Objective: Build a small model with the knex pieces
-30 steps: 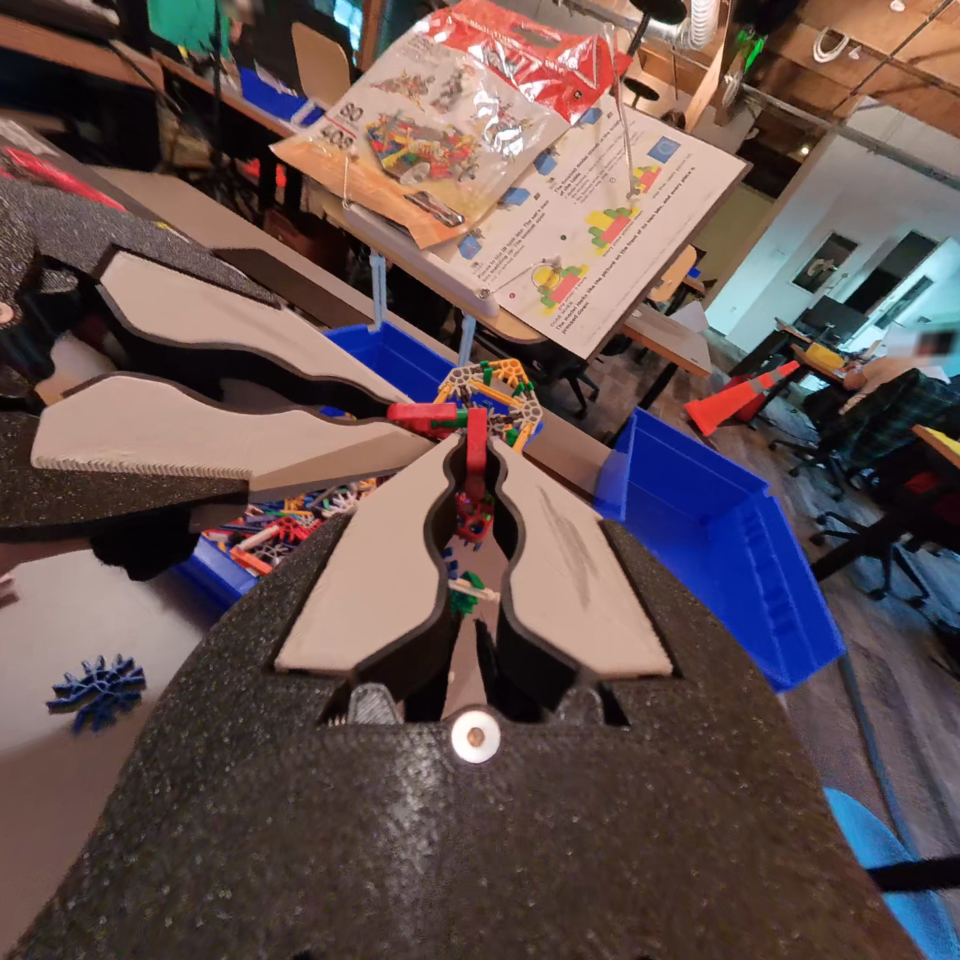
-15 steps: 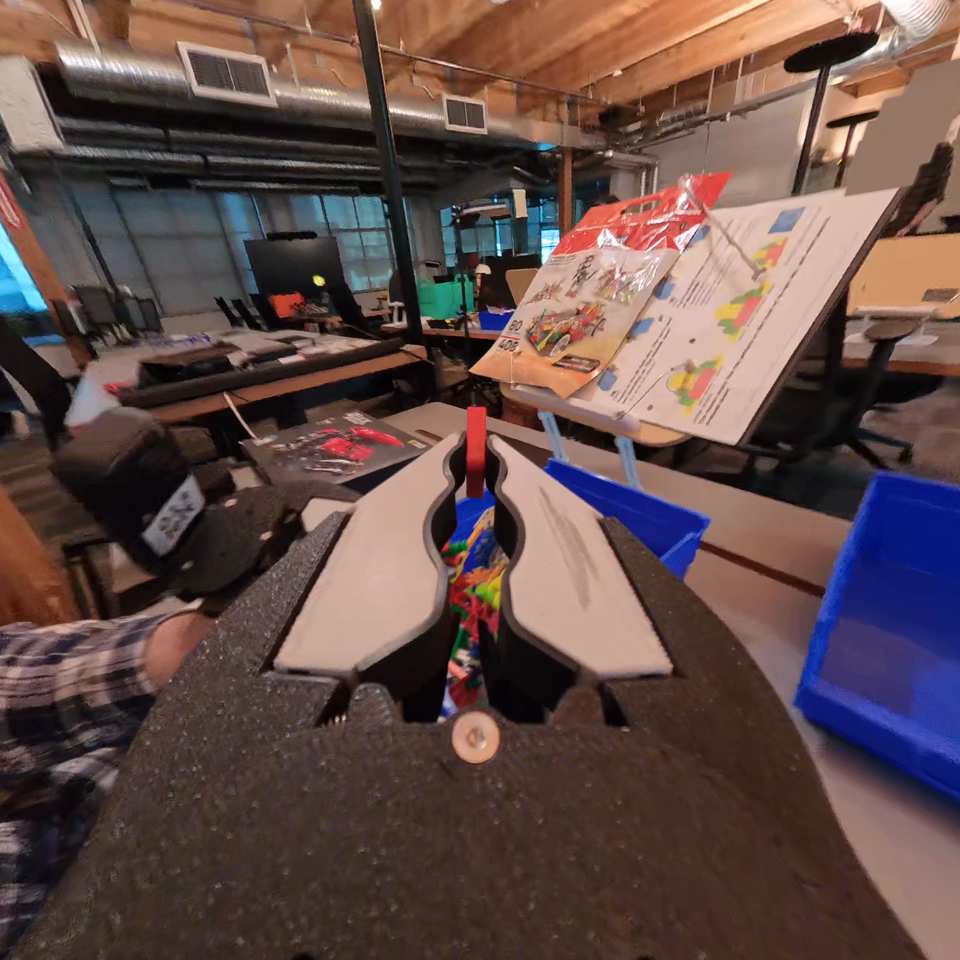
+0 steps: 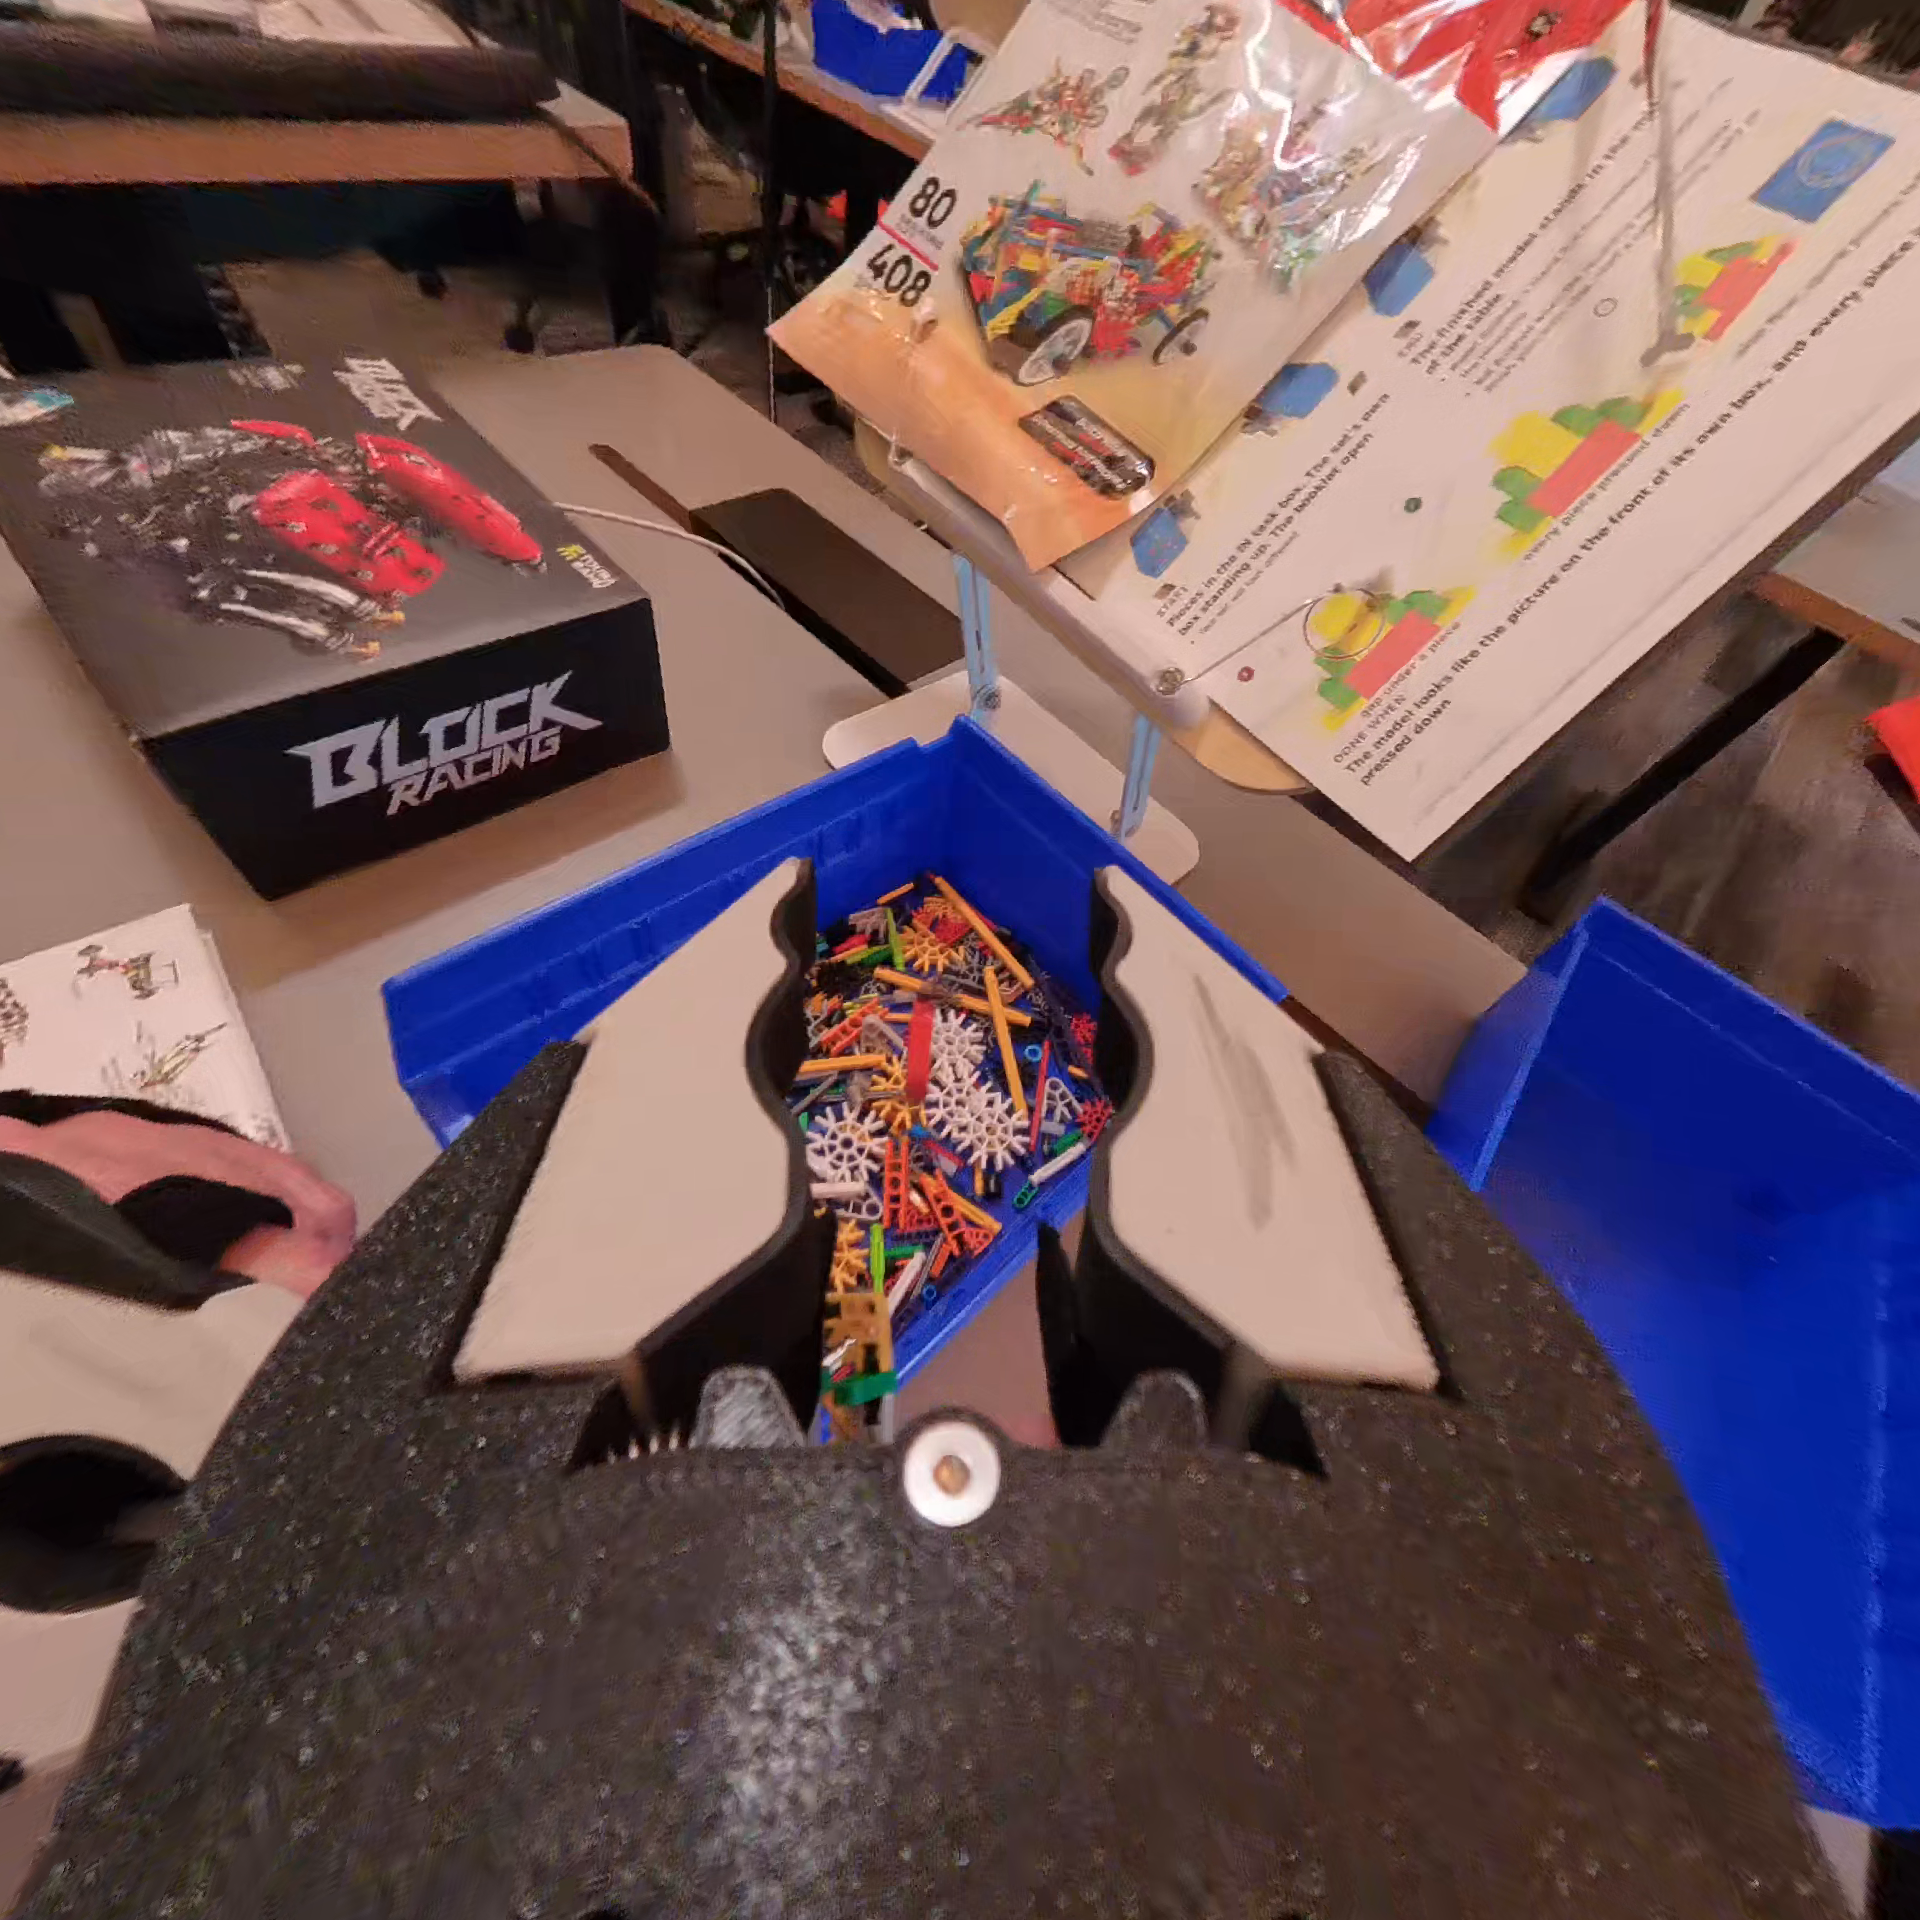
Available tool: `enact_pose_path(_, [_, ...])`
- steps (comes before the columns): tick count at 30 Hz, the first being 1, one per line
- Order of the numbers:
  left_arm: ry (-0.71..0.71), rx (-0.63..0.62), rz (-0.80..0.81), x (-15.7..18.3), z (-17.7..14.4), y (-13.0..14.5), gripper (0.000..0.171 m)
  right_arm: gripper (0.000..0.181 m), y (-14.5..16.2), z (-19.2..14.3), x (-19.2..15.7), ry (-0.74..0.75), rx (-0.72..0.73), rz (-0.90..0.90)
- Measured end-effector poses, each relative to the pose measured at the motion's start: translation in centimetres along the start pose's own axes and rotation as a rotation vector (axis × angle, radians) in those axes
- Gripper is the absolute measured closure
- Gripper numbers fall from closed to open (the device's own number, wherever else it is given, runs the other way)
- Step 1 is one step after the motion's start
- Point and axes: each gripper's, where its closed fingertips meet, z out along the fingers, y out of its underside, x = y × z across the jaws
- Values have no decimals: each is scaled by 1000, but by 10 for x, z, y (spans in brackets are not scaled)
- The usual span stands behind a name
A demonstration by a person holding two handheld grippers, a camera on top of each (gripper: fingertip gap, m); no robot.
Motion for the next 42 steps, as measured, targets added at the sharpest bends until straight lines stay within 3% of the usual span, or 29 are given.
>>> enact_pose_path(4, [6, 2, -5, 1, -1, 1, 168, 135, 2, -11, 4, -14, 31, 39])
enact_pose_path(8, [29, 8, -30, 1, 1, 2, 168, 146, 9, -49, -16, -75, 66, -5])
enact_pose_path(13, [86, 30, -70, -1, 9, 0, 168, 143, 47, -86, -25, -121, 32, -7])
enact_pose_path(17, [107, 59, -64, 0, 12, -5, 168, 149, 64, -102, -42, -193, 87, -75])
enact_pose_path(21, [151, 77, -73, 4, 13, -10, 168, 155, 80, -97, -45, -133, 42, -168])
enact_pose_path(24, [192, 87, -64, 5, 14, -14, 168, 164, 72, -98, -45, -109, 116, -214])
enact_pose_path(34, [447, 160, -94, 3, 5, -25, 168, 175, 63, -105, -55, -385, 167, -230])
enact_pose_path(42, [581, 185, -125, 2, 0, -27, 169, 177, 58, -108, -59, -445, 183, -208])
